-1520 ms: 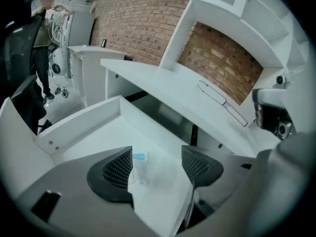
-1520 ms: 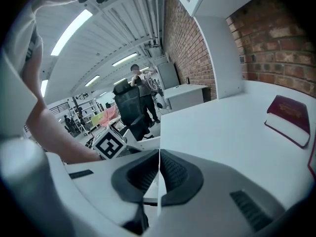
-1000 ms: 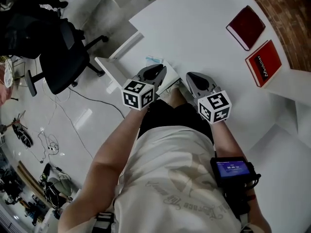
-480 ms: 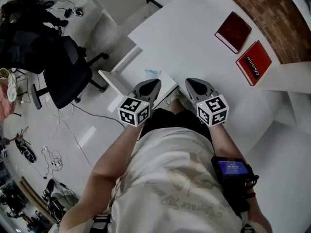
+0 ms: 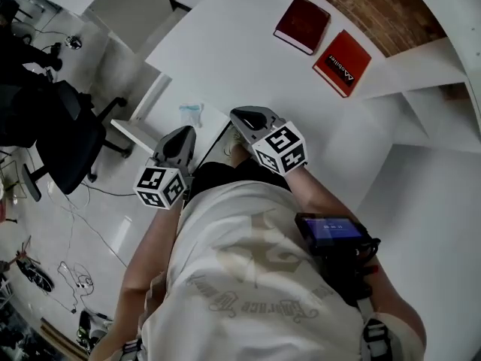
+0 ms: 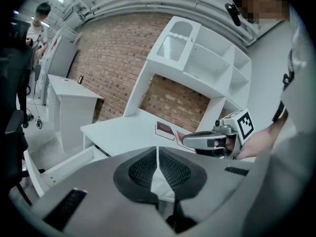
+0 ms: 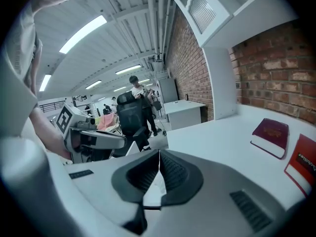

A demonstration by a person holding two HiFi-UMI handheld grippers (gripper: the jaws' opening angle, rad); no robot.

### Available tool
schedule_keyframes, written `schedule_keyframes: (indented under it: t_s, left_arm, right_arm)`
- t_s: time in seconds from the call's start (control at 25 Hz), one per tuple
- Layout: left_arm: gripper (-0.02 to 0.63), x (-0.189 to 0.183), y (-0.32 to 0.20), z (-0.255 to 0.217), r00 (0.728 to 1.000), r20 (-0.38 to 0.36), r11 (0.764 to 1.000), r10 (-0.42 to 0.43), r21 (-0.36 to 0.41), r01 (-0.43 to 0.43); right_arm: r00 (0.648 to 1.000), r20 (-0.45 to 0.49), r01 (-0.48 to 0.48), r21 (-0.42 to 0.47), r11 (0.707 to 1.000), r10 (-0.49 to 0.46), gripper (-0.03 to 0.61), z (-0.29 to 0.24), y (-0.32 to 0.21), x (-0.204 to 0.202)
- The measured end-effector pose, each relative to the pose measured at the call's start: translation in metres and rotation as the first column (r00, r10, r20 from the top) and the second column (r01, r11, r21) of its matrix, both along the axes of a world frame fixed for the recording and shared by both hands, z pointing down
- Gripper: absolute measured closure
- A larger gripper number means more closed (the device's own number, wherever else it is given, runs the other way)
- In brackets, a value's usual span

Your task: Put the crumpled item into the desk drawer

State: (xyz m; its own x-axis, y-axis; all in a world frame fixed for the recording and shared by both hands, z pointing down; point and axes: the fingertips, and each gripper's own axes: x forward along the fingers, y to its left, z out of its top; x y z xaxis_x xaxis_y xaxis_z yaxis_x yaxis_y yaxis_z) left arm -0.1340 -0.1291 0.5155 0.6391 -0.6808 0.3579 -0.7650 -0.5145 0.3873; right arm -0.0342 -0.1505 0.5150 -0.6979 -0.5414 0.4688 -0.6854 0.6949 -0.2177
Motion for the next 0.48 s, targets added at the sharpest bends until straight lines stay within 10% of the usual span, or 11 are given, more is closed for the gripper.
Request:
schedule_keyframes:
  t_s: [0.48]
  left_arm:
    - [0.581, 0.014, 0.027, 0.001, 0.999, -0.01, 0.999, 0.051, -0.004, -0.051]
  right_arm:
    - [0.999, -0.018, 0.041, 0.011, 0.999, -0.04, 0.555, -0.007, 0.035, -0.002]
